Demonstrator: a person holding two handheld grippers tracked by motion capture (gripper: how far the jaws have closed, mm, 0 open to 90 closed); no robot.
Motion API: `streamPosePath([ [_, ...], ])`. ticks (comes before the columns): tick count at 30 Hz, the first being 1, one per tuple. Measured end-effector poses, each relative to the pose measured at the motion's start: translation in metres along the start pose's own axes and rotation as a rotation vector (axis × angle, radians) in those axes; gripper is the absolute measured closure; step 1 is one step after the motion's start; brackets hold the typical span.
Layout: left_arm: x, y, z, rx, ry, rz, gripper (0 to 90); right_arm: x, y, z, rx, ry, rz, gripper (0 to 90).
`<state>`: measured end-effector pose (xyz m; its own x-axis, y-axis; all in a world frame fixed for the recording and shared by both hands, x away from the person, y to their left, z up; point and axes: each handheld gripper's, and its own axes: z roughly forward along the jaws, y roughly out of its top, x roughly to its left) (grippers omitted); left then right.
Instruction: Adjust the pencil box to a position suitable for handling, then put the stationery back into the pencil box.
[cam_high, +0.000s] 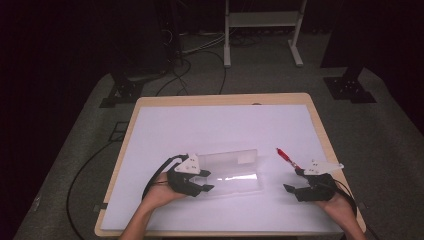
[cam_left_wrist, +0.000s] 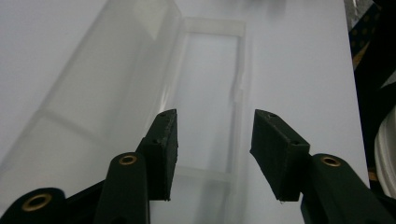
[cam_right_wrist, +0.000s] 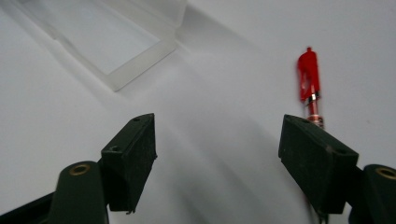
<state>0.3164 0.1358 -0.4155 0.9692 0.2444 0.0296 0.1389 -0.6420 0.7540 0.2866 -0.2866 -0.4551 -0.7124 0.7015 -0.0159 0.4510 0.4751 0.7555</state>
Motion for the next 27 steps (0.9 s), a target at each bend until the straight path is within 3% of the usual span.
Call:
streamPosePath([
  [6,0.005,-0.008,-0.019,-0.015,0.038,-0.02,48.1,-0.007,0.004,-0.003,0.002,-0.028,0.005,26.8],
  [19,0.01,-0.027,-0.04,-0.036,0.091,-0.064,43.1,-0.025,0.012,-0.002,0.031,-0.085,0.026,27.7],
  [27,0.013,-0.036,-0.054,-0.047,0.141,-0.087,38.3,-0.038,0.017,0.006,0.056,-0.096,0.049,37.8],
])
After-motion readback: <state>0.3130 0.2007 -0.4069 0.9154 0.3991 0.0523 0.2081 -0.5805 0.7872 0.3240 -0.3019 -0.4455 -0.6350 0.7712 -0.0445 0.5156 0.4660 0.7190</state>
